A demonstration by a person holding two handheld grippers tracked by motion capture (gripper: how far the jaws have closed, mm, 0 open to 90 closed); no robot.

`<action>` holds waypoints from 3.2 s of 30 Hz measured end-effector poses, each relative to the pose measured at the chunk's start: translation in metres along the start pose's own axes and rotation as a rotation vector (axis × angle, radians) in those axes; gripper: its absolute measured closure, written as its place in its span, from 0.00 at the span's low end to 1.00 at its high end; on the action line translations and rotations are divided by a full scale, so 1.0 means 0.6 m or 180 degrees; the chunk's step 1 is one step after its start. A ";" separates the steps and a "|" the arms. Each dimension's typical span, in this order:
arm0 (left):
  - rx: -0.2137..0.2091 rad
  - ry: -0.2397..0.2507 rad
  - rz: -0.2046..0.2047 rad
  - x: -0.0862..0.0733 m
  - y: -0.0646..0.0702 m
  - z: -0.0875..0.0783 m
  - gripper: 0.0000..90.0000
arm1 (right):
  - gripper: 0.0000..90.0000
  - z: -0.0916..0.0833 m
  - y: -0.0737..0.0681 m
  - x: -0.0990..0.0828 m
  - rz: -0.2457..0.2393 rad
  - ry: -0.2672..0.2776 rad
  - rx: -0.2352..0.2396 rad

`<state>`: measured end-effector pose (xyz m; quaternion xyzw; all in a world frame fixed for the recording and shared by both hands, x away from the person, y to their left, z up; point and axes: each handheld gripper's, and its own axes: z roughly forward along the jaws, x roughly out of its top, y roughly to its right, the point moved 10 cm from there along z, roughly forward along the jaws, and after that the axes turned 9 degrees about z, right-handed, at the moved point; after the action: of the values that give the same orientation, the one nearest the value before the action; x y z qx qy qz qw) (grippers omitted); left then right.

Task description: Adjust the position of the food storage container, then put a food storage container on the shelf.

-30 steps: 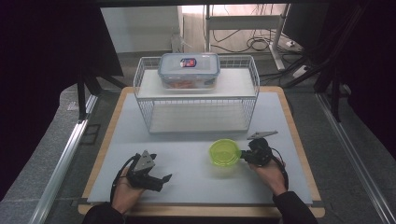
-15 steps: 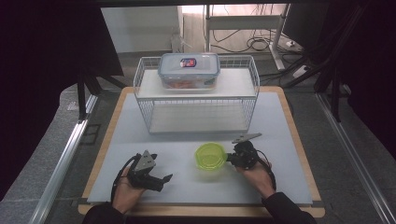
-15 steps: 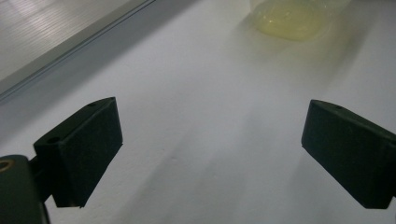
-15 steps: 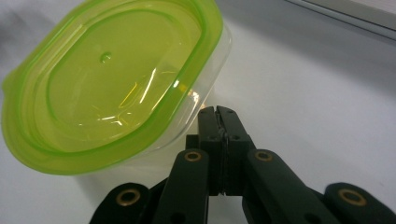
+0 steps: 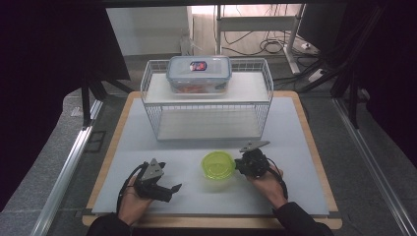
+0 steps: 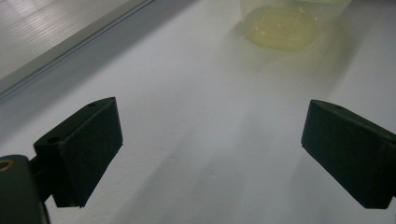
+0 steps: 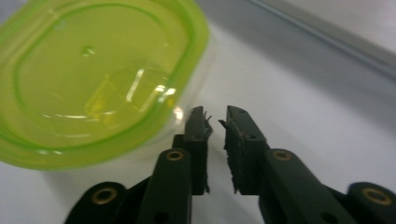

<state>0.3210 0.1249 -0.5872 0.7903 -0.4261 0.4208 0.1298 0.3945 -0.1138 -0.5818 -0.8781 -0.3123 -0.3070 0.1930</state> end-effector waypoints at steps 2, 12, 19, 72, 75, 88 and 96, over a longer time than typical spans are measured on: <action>-0.0001 -0.0004 0.0005 0.000 0.000 0.000 0.06 | 0.79 -0.006 0.008 0.002 -0.0069 0.0028 -0.0098; 0.0016 -0.0003 0.0010 -0.002 -0.001 -0.003 0.06 | 0.40 -0.031 0.035 0.003 -0.0129 0.0122 -0.0360; 0.0030 -0.0002 0.0004 -0.002 -0.001 -0.003 0.06 | 0.20 -0.047 0.050 -0.005 -0.0033 0.0218 -0.0393; 0.0029 -0.0031 0.0096 -0.002 0.003 0.000 0.06 | 0.55 -0.050 -0.014 0.036 0.0554 0.0146 0.0587; 0.0028 -0.0034 0.0099 -0.002 0.003 0.000 0.06 | 0.60 -0.039 -0.015 0.037 0.0667 0.0086 0.0703; 0.0015 -0.0041 0.0113 -0.002 0.005 0.000 0.06 | 0.81 -0.017 -0.013 0.042 0.1129 -0.0047 0.1154; 0.0015 -0.0037 0.0124 -0.002 0.005 0.000 0.06 | 0.90 -0.020 -0.022 0.042 0.1442 -0.0144 0.1518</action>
<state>0.3184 0.1236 -0.5888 0.7846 -0.4412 0.4196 0.1173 0.3958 -0.0998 -0.5543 -0.8618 -0.1763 -0.1550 0.4496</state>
